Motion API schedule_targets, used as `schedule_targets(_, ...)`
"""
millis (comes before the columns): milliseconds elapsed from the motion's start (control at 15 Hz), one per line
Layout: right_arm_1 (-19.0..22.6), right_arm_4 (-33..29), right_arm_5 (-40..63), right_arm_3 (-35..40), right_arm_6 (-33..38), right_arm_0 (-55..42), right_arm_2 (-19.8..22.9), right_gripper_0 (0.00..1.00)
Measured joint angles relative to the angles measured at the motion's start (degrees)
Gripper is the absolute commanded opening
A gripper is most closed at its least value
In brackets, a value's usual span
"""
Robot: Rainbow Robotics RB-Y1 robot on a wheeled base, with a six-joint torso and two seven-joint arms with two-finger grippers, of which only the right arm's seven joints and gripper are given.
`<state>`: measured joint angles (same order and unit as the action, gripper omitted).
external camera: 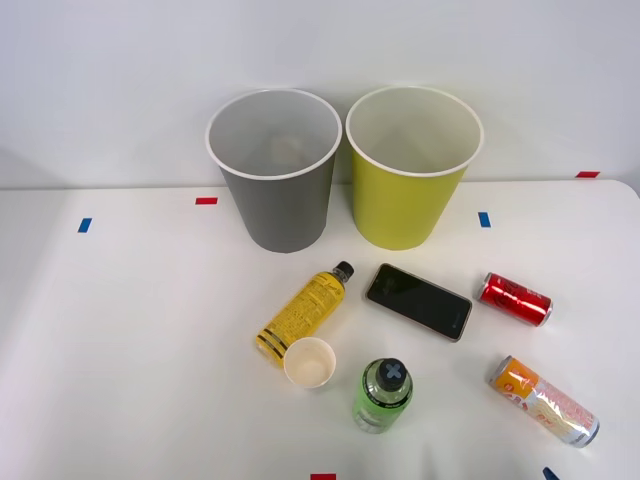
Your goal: Put cans in the gray bin, plastic bottles in the light green bin
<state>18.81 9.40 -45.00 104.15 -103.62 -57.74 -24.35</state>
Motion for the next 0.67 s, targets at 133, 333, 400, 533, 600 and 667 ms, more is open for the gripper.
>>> schedule_targets(133, 0.0, 0.0, 0.0, 0.0, 0.0, 0.0, 0.0, 1.00)
schedule_targets(333, 0.0, 0.0, 0.0, 0.0, 0.0, 0.0, 0.0, 1.00)
schedule_targets(400, 0.0, 0.0, 0.0, 0.0, 0.0, 0.0, 0.0, 1.00)
schedule_targets(533, 0.0, 0.0, 0.0, 0.0, 0.0, 0.0, 0.0, 1.00)
schedule_targets(600, 0.0, 0.0, 0.0, 0.0, 0.0, 0.0, 0.0, 1.00)
schedule_targets(667, 0.0, 0.0, 0.0, 0.0, 0.0, 0.0, 0.0, 1.00)
